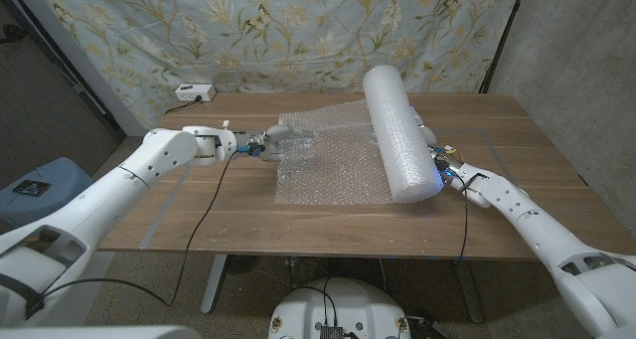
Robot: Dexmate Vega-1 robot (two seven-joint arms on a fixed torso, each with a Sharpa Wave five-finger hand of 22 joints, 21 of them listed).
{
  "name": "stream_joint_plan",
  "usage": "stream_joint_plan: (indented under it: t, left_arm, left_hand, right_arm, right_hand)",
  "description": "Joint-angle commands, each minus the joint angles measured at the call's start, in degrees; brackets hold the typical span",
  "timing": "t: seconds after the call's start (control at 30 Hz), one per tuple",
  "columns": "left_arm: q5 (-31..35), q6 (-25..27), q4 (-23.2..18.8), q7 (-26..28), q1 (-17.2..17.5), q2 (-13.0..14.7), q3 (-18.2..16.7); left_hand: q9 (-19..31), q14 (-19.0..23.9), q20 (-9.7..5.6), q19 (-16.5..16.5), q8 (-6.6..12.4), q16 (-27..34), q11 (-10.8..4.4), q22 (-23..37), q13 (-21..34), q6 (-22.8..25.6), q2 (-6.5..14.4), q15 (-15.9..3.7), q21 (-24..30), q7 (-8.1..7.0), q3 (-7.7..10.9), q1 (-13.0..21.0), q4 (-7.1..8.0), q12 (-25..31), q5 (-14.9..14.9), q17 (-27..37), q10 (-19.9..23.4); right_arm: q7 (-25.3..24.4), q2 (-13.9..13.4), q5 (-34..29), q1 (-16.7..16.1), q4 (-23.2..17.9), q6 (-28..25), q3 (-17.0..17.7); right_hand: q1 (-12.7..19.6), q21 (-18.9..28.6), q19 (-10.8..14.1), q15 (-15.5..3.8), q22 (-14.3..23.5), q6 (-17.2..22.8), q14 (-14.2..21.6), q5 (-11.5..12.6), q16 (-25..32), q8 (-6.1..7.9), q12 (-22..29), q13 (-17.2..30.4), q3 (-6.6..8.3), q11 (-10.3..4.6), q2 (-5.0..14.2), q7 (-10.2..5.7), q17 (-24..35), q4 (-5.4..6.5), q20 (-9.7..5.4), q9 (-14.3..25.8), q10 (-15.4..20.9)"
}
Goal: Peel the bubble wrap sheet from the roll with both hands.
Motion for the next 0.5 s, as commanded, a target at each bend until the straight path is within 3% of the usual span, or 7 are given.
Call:
stream_joint_plan:
  t: [0.03, 0.5]
  left_arm:
    - [0.4, 0.9, -1.8, 0.9, -0.3, 1.1, -0.1]
    - [-1.0, 1.6, -2.6, 1.3, 0.8, 2.6, -1.5]
  left_hand:
    - [0.2, 0.3, 0.03, -0.3, -0.12, -0.1, -0.99, 0.1, 0.1, 1.0, -0.1, -0.26, 0.6, 1.34, -0.19, 0.8, -0.15, -0.1, -0.2, 0.1, 1.4]
    - [0.2, 0.3, 0.06, -0.5, -0.27, -0.2, -0.97, 0.1, 0.3, 1.0, 0.0, -0.29, 0.9, 1.32, -0.16, 0.9, -0.18, -0.3, -0.2, 0.2, 1.3]
  right_arm:
    - [3.0, 1.3, -0.7, 0.9, 2.7, 2.1, 0.2]
    - [1.4, 0.8, -0.8, 0.5, 1.9, 0.8, 0.6]
  right_hand:
    - [-0.7, 0.3, -0.1, 0.09, 0.3, 0.4, 0.0, 0.7, -0.2, 0.22, -0.5, 0.1, -0.82, 0.41, -0.15, 0.69, 0.1, 0.03, 0.33, 0.1, -0.1]
    - [-1.1, 0.3, 0.0, 0.57, 0.3, -0.3, -0.3, 1.3, -0.4, -0.04, -1.1, 0.1, -1.43, 0.77, -0.09, 0.78, -0.1, 0.37, 0.68, -0.1, -0.3]
